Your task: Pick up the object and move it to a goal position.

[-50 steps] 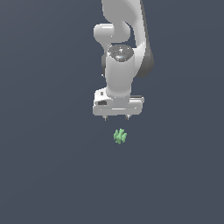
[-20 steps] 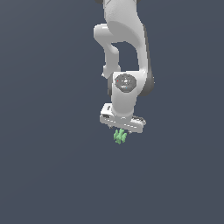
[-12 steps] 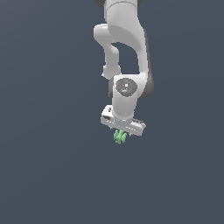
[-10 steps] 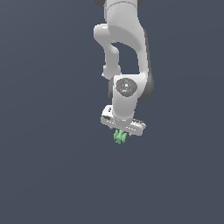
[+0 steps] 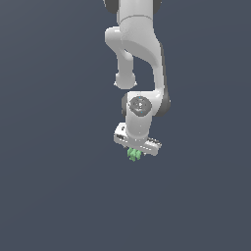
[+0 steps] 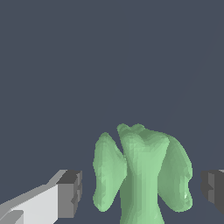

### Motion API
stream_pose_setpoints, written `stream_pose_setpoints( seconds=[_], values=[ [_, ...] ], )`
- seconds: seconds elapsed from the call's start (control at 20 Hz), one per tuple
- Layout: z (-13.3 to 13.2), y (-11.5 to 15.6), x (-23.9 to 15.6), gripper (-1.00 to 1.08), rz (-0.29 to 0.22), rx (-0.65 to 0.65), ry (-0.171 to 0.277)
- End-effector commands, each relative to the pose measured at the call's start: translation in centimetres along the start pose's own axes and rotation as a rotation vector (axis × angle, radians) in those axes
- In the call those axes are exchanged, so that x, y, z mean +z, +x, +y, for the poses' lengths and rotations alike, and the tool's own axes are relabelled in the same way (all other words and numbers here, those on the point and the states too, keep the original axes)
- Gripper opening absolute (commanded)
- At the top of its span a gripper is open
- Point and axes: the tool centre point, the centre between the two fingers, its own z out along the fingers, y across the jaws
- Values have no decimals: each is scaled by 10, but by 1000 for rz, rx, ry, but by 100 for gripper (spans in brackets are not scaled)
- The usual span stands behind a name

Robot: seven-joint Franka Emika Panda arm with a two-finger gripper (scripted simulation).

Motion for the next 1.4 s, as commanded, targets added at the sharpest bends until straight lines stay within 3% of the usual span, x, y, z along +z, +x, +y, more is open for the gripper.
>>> stream_pose_setpoints(
  seconds=[0.0, 0.25, 0.3, 0.9, 1.35],
  values=[
    [0, 0, 11, 100, 0, 1, 0],
    [-1, 1, 18, 100, 0, 1, 0],
    [-1, 1, 18, -100, 0, 1, 0],
    [-1, 1, 17, -100, 0, 1, 0],
    [-9, -8, -15, -100, 0, 1, 0]
  ],
)
